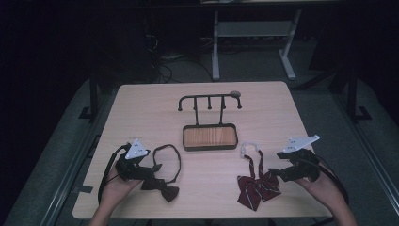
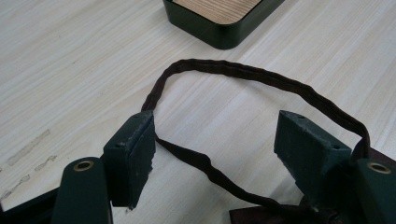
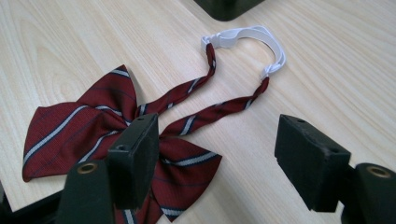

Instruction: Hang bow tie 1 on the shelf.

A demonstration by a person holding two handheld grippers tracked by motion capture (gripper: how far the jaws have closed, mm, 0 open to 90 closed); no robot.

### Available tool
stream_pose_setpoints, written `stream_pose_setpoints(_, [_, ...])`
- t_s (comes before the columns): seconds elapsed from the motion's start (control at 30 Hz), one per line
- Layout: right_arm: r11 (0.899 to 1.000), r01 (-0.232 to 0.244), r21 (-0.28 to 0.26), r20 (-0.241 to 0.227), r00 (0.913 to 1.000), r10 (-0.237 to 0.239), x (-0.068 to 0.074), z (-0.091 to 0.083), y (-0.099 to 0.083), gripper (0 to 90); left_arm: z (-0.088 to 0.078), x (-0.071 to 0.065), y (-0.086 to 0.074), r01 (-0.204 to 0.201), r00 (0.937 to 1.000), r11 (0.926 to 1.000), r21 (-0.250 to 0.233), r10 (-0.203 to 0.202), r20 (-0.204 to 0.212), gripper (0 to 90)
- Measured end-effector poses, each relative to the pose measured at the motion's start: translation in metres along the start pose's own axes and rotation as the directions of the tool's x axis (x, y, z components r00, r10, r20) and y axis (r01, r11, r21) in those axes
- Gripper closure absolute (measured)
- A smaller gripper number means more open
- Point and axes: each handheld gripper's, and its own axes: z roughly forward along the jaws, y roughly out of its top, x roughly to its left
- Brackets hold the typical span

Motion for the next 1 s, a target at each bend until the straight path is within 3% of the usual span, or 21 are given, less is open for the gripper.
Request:
stream_pose_setpoints(0.37, [0.999, 0.04, 0.025, -0.018, 0.9991, -0.039, -0.002, 0.009, 0.02, 32.2, -0.002, 0.003, -0.001, 0.002, 1.0, 1.0, -0.004, -0.002, 0.0, 29.7])
stream_pose_setpoints(0.67, [0.997, 0.054, 0.05, -0.048, 0.9975, -0.051, -0.006, 0.019, 0.034, 37.3, -0.001, 0.002, -0.001, 0.003, 1.0, 1.0, -0.001, -0.003, 0.003, 29.7])
stream_pose_setpoints(1.0, [0.994, 0.062, 0.088, -0.05, 0.9971, -0.058, -0.015, 0.03, 0.048, 40.4, -0.002, 0.003, -0.001, 0.001, 1.0, 1.0, -0.005, -0.001, 0.003, 29.7])
